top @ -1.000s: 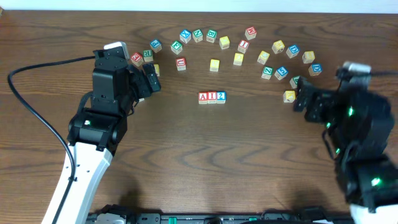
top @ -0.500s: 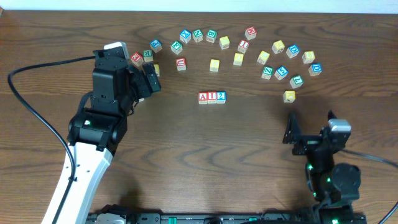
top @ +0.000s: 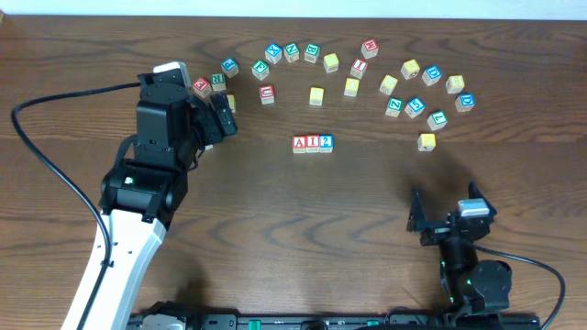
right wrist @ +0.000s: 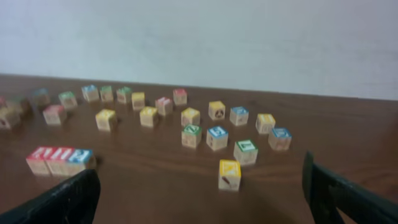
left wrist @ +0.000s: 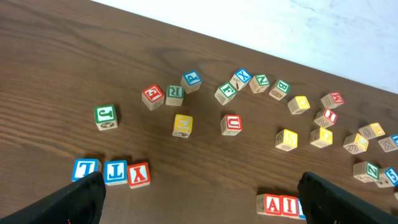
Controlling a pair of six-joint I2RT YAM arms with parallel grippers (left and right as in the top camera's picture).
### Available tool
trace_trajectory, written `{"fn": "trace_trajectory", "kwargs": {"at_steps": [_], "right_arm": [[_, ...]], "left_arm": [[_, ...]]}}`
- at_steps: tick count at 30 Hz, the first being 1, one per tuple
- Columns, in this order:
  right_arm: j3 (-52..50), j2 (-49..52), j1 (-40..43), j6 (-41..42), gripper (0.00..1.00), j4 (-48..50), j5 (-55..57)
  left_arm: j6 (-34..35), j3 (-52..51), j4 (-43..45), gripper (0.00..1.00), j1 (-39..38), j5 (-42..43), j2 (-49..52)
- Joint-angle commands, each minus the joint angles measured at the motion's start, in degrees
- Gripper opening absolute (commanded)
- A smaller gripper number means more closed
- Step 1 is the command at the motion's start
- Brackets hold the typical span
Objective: Spell out AI2
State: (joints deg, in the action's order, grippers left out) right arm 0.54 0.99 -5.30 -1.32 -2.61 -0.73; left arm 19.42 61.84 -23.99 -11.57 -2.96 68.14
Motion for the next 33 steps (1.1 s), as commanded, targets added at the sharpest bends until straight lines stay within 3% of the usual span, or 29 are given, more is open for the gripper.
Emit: {"fn": "trace_trajectory", "kwargs": {"at_steps": [1, 29, 33], "right_arm": [[-0.2, -0.7, 0.5, -2.2, 0.99, -1.6, -0.9], [-0.2, -0.7, 0.5, -4.5, 0.99, -1.7, -0.9], [-0.2, -0.7, 0.5, -4.5, 0.99, -1.7, -0.9]], "left_arm": [[-0.5, 0.4, 0.0, 0.98, 0.1, -0.1, 0.3], [-0.6, 0.4, 0.0, 0.98, 0.1, -0.1, 0.3], [-4.5, 0.4, -1.0, 0.98, 0.1, -4.8, 0.3]]}}
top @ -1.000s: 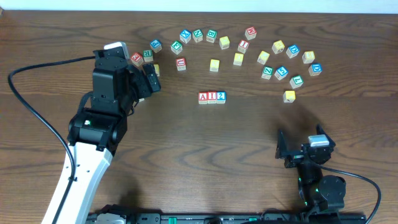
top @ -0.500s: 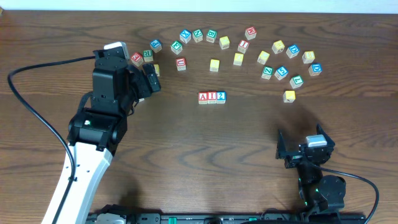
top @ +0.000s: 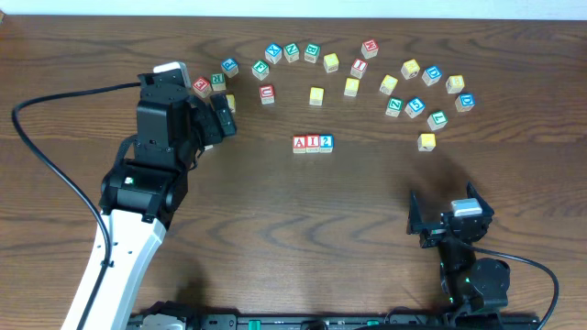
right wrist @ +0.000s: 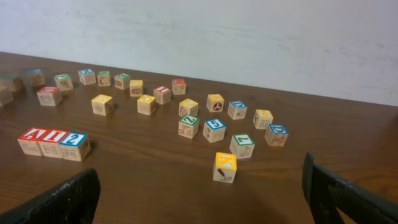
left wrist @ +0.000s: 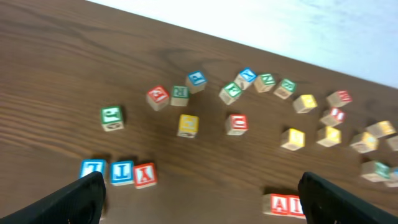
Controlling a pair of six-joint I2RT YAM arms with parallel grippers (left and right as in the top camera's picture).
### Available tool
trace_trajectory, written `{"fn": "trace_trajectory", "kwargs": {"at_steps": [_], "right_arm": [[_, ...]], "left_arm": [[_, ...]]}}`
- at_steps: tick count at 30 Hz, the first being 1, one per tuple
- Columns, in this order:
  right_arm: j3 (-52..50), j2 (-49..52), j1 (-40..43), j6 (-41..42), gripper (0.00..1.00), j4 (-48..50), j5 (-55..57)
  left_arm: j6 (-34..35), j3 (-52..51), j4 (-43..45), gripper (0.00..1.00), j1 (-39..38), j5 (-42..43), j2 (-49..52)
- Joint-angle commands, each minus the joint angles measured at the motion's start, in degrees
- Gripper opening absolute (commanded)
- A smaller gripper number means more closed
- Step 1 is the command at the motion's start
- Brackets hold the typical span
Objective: Spell out AI2
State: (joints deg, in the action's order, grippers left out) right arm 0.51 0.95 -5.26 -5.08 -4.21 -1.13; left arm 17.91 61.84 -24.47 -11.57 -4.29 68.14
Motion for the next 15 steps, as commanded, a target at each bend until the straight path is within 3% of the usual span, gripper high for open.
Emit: {"fn": "trace_trajectory", "kwargs": {"at_steps": [1, 8, 15], "right_arm": [[-0.2, -0.6, 0.4, -0.8, 0.99, -0.1, -0.5], [-0.2, -0.6, 0.4, -0.8, 0.99, -0.1, -0.5], [-0.2, -0.6, 0.4, -0.8, 0.99, -0.1, -0.5]], "left_arm": [[-2.9, 0.4, -0.8, 0.98, 0.1, -3.6, 0.3], [-3.1, -0.4, -5.2, 0.98, 0.5, -4.0, -3.1], [-3.3, -8.5, -4.6, 0.98, 3.3, -5.4, -12.4]]}}
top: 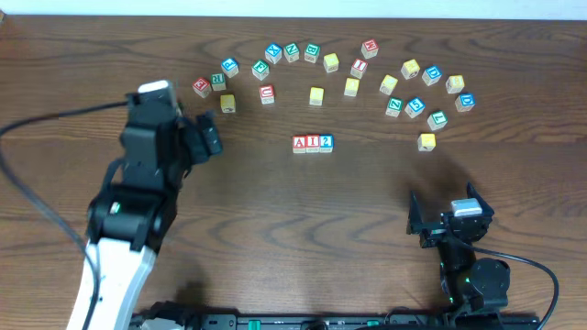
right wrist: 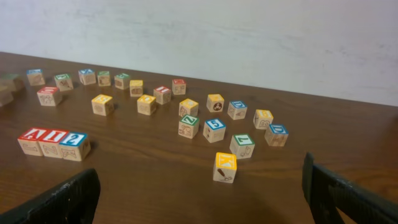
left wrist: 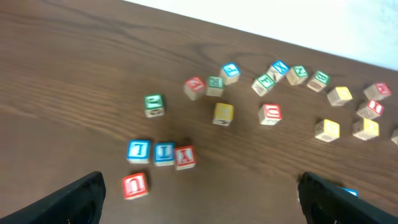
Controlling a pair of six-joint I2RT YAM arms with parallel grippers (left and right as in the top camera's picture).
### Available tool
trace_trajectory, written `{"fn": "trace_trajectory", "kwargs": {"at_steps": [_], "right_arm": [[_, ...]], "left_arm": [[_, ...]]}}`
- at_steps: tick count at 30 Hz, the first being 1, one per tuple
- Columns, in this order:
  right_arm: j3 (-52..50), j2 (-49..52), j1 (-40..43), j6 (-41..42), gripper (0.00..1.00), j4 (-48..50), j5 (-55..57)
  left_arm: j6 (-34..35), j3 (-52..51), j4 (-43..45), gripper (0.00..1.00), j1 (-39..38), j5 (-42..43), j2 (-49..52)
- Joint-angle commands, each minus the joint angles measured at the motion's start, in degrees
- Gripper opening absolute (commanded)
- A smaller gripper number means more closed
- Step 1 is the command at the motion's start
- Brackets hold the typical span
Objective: Spell out AI2
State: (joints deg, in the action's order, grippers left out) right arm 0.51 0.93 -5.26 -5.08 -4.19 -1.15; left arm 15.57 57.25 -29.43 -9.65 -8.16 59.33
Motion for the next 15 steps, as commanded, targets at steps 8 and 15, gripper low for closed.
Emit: {"fn": "trace_trajectory", "kwargs": {"at_steps": [8, 15], "right_arm": [[-0.2, -0.6, 0.4, -0.8, 0.99, -0.1, -0.5], [-0.2, -0.6, 0.4, -0.8, 0.99, -0.1, -0.5]], "left_arm": [[-1.0, -25.2, 17.4, 0.98, 7.4, -1.4, -21.2], [-1.6, -39.0, 23.7, 0.98, 11.6, -1.4, -38.4]]}}
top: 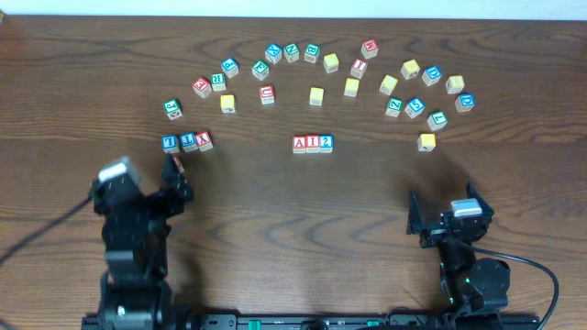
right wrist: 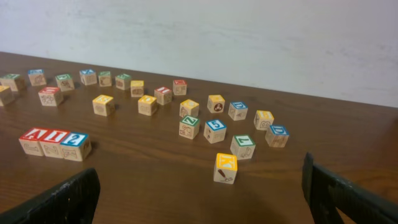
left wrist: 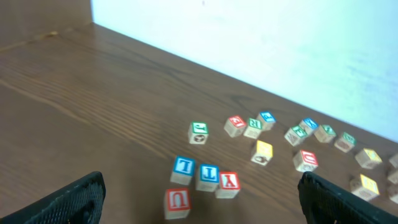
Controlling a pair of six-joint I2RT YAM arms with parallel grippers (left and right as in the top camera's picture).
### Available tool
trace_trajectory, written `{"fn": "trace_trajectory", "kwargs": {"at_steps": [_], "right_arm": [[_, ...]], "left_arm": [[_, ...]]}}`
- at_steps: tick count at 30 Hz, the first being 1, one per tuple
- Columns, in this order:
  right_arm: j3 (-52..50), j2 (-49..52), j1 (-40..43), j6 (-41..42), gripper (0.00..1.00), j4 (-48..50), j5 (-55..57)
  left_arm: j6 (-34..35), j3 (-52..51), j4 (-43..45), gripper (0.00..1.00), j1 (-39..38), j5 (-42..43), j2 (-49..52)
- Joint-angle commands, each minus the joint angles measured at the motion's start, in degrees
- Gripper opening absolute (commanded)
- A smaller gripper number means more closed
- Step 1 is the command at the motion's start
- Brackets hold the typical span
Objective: Spell out AI2
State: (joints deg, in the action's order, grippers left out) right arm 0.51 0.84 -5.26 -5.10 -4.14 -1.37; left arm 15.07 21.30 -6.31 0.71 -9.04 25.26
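Three blocks stand in a tight row at the table's middle: a red A [top: 300,143], a red I [top: 313,142] and a blue 2 [top: 326,142]. The right wrist view shows the same row [right wrist: 54,143] at its left, reading AI2. My left gripper [top: 170,183] sits low at the front left, open, with nothing between its fingers [left wrist: 93,196]. A red U block [left wrist: 177,202] lies just ahead of it. At the front right my right gripper [top: 447,220] is open and empty [right wrist: 199,199], well back from the row.
Several loose letter blocks form an arc along the back [top: 316,64]. A blue, blue and red trio [top: 186,141] and a green block [top: 171,108] lie at the left. A yellow block [top: 426,141] stands apart at the right, ahead of my right gripper.
My left arm has gone from over the left blocks to low at the front left. The trio and green block that it covered now show. The right arm and the AI2 row are unchanged.
The AI2 row stood complete at the middle at every moment. My left arm was raised over the left blocks, open, then a little nearer the front, and now sits low at the front left. My right gripper stayed open at the front right.
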Motion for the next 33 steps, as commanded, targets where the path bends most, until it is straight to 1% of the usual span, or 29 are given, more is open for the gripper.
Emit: {"fn": "trace_trajectory", "kwargs": {"at_steps": [1, 8, 13, 14, 18, 22, 33], "right_arm": [[-0.2, -0.5, 0.4, -0.8, 0.99, -0.1, -0.3], [-0.2, -0.5, 0.4, -0.8, 0.99, -0.1, -0.3], [-0.2, -0.5, 0.4, -0.7, 0.99, -0.1, -0.3], [-0.2, -0.5, 0.4, -0.7, 0.99, -0.1, -0.3], [-0.2, -0.5, 0.4, -0.8, 0.99, -0.1, -0.3], [-0.2, -0.5, 0.4, -0.8, 0.99, -0.1, -0.3], [-0.2, -0.5, 0.4, -0.8, 0.99, -0.1, -0.3]], "left_arm": [[-1.9, -4.4, 0.8, 0.98, 1.4, -0.5, -6.1], [-11.2, -12.8, 2.7, 0.98, 1.6, -0.1, -15.6], [-21.3, -17.6, 2.7, 0.98, 1.6, 6.5, -20.2], [-22.1, -18.3, 2.8, 0.98, 1.6, 7.1, -20.7], [-23.4, -20.9, 2.7, 0.98, 1.8, 7.1, -23.3], [-24.3, -21.1, 2.3, 0.98, 2.7, 7.1, -25.1], [-24.3, -21.1, 2.3, 0.98, 3.6, 7.1, -25.0]]}}
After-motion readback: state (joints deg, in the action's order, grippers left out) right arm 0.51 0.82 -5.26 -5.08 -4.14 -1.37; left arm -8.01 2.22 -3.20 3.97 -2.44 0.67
